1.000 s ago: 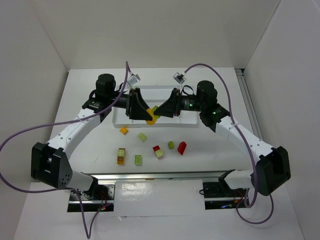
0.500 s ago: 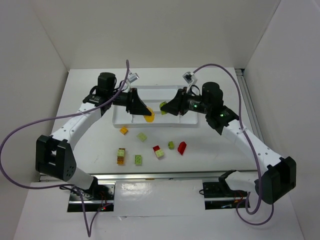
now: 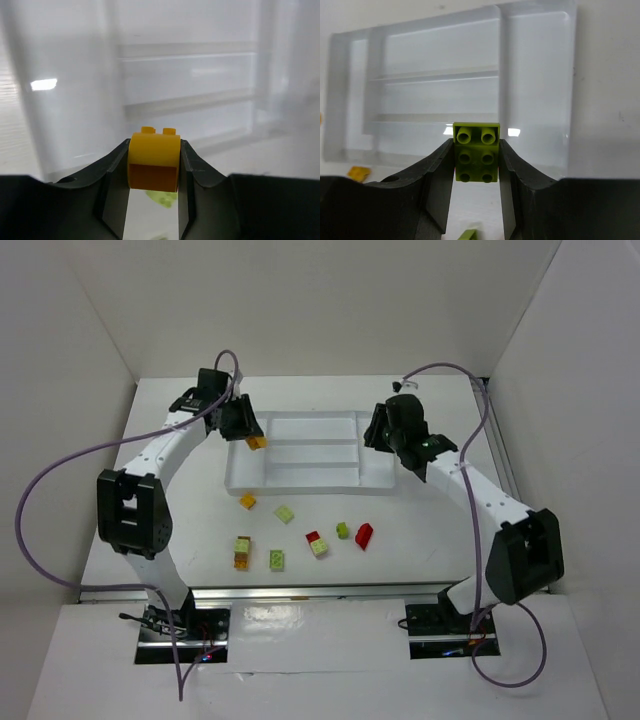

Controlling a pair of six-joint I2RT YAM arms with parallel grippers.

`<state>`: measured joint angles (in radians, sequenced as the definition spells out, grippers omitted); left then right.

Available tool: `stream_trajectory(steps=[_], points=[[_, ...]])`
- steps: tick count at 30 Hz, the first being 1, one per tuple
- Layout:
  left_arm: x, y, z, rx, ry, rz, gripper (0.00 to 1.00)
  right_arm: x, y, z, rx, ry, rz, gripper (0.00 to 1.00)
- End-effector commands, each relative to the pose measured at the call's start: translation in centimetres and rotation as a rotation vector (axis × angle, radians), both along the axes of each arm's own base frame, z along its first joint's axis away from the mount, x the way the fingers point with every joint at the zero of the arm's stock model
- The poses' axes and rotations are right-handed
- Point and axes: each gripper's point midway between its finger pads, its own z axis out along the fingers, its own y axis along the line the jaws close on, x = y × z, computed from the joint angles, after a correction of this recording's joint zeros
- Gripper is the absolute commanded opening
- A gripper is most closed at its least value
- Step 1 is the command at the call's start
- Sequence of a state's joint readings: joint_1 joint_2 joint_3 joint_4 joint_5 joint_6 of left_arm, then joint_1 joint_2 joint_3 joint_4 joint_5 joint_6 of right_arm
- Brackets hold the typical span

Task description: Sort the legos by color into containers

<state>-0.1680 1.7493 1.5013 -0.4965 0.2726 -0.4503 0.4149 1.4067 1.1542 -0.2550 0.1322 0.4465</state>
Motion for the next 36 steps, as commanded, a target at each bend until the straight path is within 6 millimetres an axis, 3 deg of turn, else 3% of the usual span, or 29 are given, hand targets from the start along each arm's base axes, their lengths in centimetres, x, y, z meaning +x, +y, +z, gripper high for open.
stream_trajectory(steps=[1,2,5,6,8,12,14,15,17,18,19,20,22,24,26,27,28,30,31,32,33,35,36], points=[[1.3,5.9,-2.5,0.266,0.064,0.244,0.0,1.8,-2.8,-1.7,-0.107,0.016,-0.13,0.07],[1.2,6.3,-3.3,0.292,0.083,0.257,0.0,2.4,-3.6,-3.1,-0.132,0.042,-0.159,0.1],[2.1,7.5,-4.7,0.356,0.099,0.3,0.0,3.5,-3.9,-3.9,-0.162,0.042,-0.186,0.12],[2.4,7.6,-4.8,0.365,0.099,0.307,0.0,3.9,-4.3,-5.5,-0.179,0.076,-0.195,0.12],[2.7,7.6,-5.7,0.371,0.116,0.304,0.0,4.7,-4.5,-5.9,-0.188,0.08,-0.201,0.12],[3.2,7.3,-7.7,0.38,0.152,0.281,0.0,6.0,-4.4,-9.1,-0.192,0.136,-0.188,0.12],[3.8,7.5,-7.5,0.39,0.139,0.282,0.17,6.6,-4.2,-9.8,-0.175,0.144,-0.175,0.18],[3.5,7.5,-7.6,0.395,0.153,0.279,0.52,6.9,-4.1,-10.0,-0.176,0.146,-0.174,0.24],[3.7,7.5,-6.8,0.389,0.133,0.283,0.75,7.4,-4.0,-10.3,-0.186,0.143,-0.168,0.41],[3.7,7.3,-6.8,0.384,0.133,0.266,0.82,7.6,-4.2,-10.5,-0.199,0.139,-0.169,0.65],[4.0,7.3,-5.9,0.383,0.111,0.263,0.89,7.8,-4.1,-10.1,-0.194,0.129,-0.17,0.73],[3.9,7.1,-5.4,0.372,0.102,0.258,0.89,8.3,-4.1,-9.9,-0.197,0.122,-0.178,0.8],[3.9,7.0,-4.7,0.366,0.087,0.247,0.9,8.0,-4.4,-10.0,-0.22,0.138,-0.177,0.81],[3.6,7.0,-2.9,0.357,0.057,0.253,0.9,8.3,-4.7,-8.4,-0.226,0.103,-0.193,0.81],[3.0,6.9,-1.6,0.348,0.031,0.242,0.85,7.2,-4.6,-7.1,-0.216,0.08,-0.186,0.81],[2.3,6.2,0.3,0.327,-0.008,0.227,0.83,6.6,-4.3,-6.5,-0.204,0.07,-0.183,0.81],[1.5,5.5,0.6,0.334,-0.017,0.199,0.81,5.7,-4.5,-4.7,-0.184,0.042,-0.176,0.81],[0.3,4.4,2.1,0.313,-0.049,0.172,0.78,3.2,-3.7,-5.4,-0.164,0.062,-0.13,0.81],[-0.7,3.7,4.0,0.287,-0.09,0.153,0.78,2.0,-2.7,-5.4,-0.132,0.07,-0.084,0.81],[-1.9,2.0,3.8,0.295,-0.096,0.08,0.78,0.4,-2.5,-4.7,-0.105,0.071,-0.073,0.81],[-2.6,1.1,4.1,0.298,-0.112,0.047,0.78,-1.5,-2.3,-6.4,-0.11,0.118,-0.049,0.81],[-4.7,-1.6,4.2,0.292,-0.107,-0.047,0.78,-5.0,-1.0,-7.0,-0.102,0.17,-0.01,0.81],[-5.6,-2.5,4.1,0.277,-0.097,-0.084,0.76,-6.8,-0.8,-8.3,-0.091,0.215,-0.012,0.81]])
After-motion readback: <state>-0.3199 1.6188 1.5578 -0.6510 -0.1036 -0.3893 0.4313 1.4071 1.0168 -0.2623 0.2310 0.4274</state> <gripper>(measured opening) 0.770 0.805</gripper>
